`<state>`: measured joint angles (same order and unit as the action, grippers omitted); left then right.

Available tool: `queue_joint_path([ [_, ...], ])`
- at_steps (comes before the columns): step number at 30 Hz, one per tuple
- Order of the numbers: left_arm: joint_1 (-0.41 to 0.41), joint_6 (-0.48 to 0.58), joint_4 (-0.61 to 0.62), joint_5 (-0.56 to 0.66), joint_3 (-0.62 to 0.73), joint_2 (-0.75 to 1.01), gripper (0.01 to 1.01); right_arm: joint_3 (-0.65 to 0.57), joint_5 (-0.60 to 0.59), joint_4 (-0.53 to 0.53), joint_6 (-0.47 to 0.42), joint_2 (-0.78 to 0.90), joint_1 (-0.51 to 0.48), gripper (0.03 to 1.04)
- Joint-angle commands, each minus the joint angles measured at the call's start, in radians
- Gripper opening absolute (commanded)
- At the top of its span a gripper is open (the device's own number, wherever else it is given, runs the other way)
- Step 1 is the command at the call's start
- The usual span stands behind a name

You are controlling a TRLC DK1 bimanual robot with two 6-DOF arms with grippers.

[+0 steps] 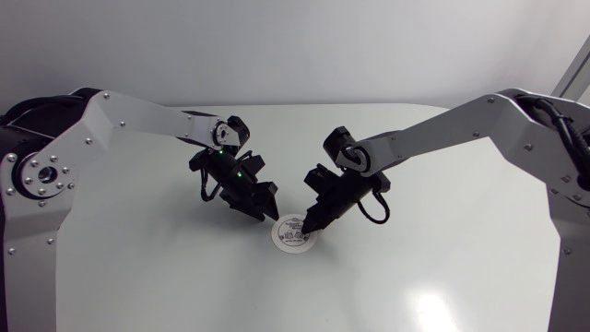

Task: Turn the coaster over.

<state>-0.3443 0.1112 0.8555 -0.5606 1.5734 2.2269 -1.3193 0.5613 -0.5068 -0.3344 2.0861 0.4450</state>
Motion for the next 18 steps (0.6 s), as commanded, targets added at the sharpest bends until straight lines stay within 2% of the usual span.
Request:
queue_joint_path([
  [1,-0.007,-0.002,-0.006,0.007,-0.033,-0.013,0.582,0.040,-0.009,-0.022,-0.018,-0.046,-0.005,0.05],
  [11,-0.019,-0.007,-0.006,0.004,-0.039,-0.019,0.582,0.084,-0.009,-0.024,-0.034,-0.080,-0.017,0.05],
  [18,-0.030,-0.010,-0.010,-0.001,-0.039,-0.016,0.582,0.104,-0.011,0.022,-0.038,-0.011,-0.015,0.05],
])
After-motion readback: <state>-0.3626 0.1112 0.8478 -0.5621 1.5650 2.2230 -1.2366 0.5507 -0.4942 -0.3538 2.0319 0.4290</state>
